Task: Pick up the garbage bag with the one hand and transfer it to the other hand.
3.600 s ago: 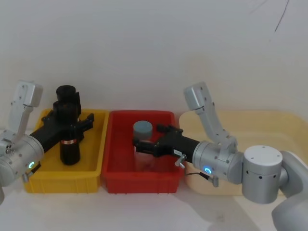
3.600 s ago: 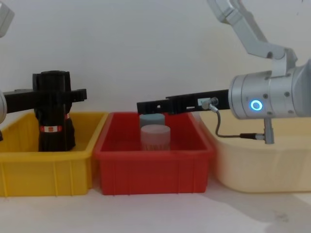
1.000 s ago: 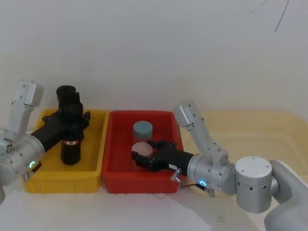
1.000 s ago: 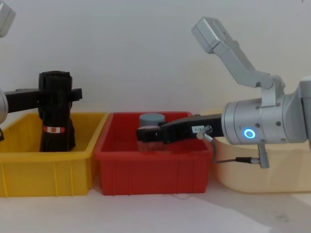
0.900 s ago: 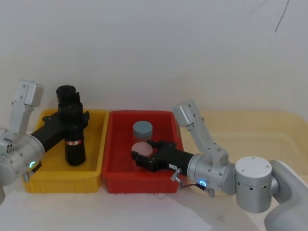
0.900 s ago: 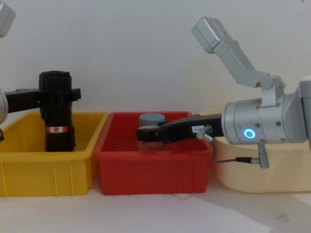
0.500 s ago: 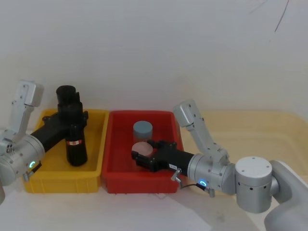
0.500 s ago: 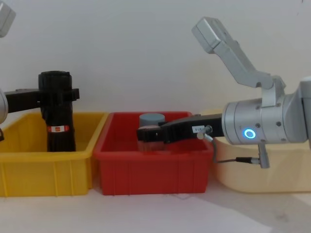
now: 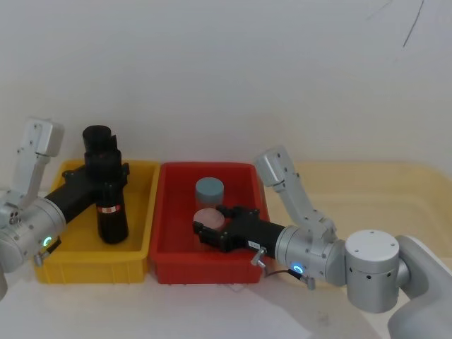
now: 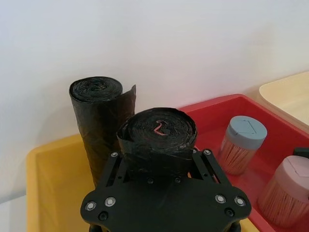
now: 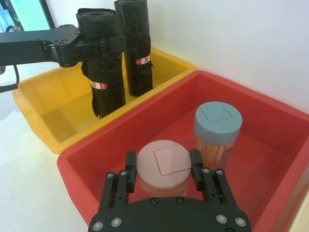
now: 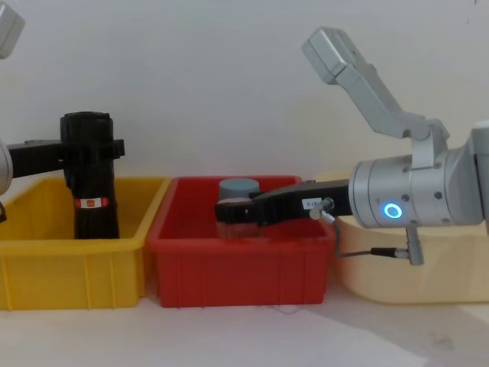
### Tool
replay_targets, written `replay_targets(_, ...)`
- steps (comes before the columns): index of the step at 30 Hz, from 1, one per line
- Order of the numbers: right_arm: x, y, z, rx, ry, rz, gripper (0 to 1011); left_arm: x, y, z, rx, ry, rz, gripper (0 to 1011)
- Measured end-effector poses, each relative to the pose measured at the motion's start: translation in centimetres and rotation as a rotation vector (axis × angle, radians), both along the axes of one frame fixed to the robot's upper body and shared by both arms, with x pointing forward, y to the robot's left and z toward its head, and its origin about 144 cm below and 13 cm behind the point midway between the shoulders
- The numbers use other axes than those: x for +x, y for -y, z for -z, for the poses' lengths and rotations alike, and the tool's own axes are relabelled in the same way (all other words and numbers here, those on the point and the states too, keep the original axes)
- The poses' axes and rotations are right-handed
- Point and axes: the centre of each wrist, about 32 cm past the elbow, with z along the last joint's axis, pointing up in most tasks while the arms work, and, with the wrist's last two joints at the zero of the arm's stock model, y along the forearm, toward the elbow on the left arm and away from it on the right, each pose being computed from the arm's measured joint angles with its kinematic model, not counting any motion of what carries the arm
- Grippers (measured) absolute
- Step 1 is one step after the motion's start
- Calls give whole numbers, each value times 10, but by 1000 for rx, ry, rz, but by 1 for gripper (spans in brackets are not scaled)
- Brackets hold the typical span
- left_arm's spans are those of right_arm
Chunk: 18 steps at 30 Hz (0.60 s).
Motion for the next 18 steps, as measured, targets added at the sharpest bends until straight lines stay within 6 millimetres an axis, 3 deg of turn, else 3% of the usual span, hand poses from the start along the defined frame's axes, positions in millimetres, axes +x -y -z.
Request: replay_targets(18,1,1,-5,16,27,4,654,3,0,-5,6,27,-1,439)
